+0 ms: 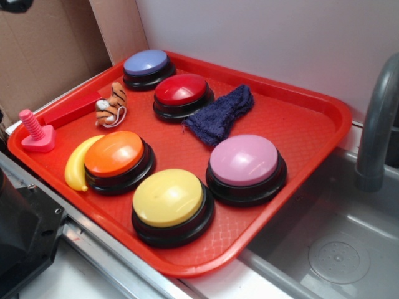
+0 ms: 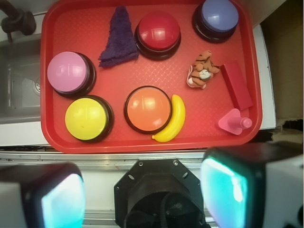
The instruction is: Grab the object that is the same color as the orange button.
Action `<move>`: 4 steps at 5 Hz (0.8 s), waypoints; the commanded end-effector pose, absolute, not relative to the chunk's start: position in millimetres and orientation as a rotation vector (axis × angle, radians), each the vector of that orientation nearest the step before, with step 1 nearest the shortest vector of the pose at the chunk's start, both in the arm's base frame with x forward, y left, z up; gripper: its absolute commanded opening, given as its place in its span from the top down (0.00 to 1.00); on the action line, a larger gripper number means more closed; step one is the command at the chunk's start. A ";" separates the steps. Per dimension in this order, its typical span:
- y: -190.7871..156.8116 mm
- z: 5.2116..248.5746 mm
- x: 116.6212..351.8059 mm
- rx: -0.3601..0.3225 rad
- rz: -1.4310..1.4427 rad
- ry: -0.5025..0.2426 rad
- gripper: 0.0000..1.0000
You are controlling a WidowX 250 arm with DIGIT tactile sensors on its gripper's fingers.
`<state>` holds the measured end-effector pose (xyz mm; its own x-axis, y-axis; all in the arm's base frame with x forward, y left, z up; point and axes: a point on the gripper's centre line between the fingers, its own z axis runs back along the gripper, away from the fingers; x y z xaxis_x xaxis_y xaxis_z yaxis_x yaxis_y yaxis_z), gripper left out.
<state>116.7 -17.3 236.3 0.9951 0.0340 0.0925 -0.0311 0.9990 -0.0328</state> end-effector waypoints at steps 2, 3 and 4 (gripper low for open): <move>8.6 215.0 131.6 -0.031 0.061 -0.121 0.00; 26.5 193.8 144.7 -0.001 0.106 -0.167 0.00; 42.1 168.3 161.9 0.027 0.154 -0.244 0.00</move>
